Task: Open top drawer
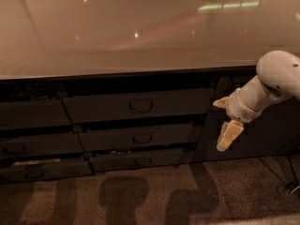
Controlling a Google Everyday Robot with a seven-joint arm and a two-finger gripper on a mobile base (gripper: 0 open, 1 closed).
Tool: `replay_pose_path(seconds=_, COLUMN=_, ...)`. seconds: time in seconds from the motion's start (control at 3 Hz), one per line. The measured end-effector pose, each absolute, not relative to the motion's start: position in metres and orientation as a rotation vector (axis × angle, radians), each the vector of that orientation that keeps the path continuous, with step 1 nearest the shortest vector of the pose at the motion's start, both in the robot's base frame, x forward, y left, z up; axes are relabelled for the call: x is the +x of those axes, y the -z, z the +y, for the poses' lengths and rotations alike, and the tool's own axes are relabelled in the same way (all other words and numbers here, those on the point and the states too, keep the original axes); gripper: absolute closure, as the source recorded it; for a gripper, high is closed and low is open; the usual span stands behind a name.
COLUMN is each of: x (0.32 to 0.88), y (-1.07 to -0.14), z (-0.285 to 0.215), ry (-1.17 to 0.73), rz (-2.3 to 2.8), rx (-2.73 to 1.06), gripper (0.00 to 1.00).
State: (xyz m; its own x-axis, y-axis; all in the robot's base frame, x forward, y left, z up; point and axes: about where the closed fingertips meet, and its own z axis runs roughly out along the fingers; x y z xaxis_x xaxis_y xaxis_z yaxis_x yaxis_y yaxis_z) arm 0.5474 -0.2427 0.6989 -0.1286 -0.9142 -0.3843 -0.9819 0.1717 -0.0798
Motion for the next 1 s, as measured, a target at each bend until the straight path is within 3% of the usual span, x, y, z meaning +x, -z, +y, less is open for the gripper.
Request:
replay_pose_path(seconds=0.33, x=0.581, y=-0.703, z=-0.250, ry=-0.209, rz=2.196, rx=-1.798, gripper=0.00)
replay_pose_path(seconds=1.0, x=0.587, y=-0.699, z=-0.234, ry=-0.237, rz=2.156, rx=-1.863, gripper=0.00)
